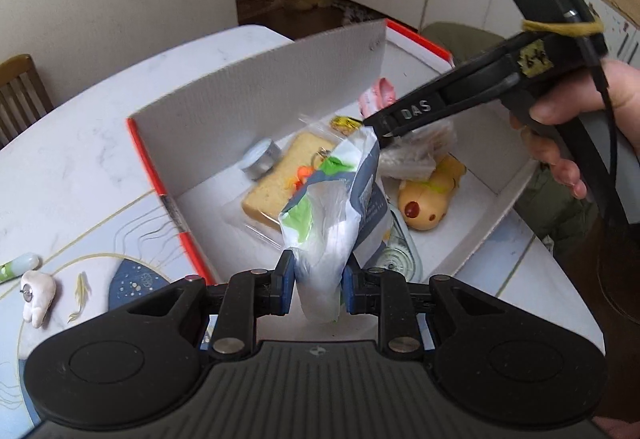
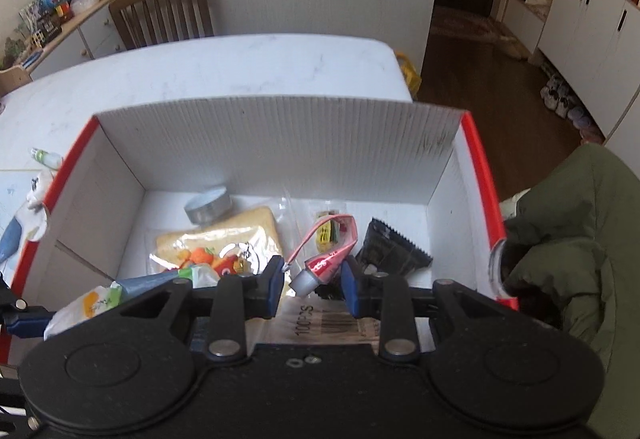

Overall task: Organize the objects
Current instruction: 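Open both grippers to drop the wipe packet and red tube into the box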

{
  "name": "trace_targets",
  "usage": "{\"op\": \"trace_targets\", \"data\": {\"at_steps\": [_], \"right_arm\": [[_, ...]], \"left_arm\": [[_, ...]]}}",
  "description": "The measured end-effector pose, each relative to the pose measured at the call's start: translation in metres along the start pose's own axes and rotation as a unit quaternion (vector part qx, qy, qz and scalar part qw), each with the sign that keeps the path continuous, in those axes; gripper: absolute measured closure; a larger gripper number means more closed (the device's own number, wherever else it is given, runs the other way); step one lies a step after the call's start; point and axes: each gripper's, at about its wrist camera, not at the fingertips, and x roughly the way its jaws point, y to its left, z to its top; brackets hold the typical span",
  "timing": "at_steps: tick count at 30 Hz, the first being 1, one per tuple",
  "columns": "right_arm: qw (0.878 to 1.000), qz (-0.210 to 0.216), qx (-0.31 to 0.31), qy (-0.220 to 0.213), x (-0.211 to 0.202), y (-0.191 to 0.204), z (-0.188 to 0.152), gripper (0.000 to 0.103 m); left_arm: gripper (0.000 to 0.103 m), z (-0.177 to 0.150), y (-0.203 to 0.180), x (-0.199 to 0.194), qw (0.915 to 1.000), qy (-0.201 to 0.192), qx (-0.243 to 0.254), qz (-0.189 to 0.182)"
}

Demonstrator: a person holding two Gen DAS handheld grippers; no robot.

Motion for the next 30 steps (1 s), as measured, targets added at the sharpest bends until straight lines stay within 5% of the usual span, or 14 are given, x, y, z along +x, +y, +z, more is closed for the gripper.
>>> {"op": "trace_targets", "data": {"at_steps": [10,18,20,22,30], "right_arm": [[1.0,0.012,-0.008,0.007,-0.001,-0.004,-0.006,0.072],[1.0,0.02,-0.012,-0.005,-0.019,-0.008,-0.006,0.07],[1.0,0.021,-0.013,-0.01,-0.024,-0.009,-0.007,0.07],[1.0,0.022,-0.013,-0.016,-0.03,-0.011,-0.007,0.069],[0.998,0.048,-0.01,-0.037,-0.057,-0.009,-0.014,0.068]], "left_arm": [[0.078,0.015,-0.004,0.012,0.9986,0.05,0.02,0.001],[0.072,0.013,-0.003,0.007,0.9986,0.051,0.012,-0.008],[0.063,0.012,-0.003,0.003,0.9989,0.045,0.011,-0.006],[0.037,0.011,-0.001,-0.004,0.9994,0.032,0.009,-0.008],[0.036,0.008,-0.003,-0.03,0.9999,-0.006,-0.002,-0.015]]}}
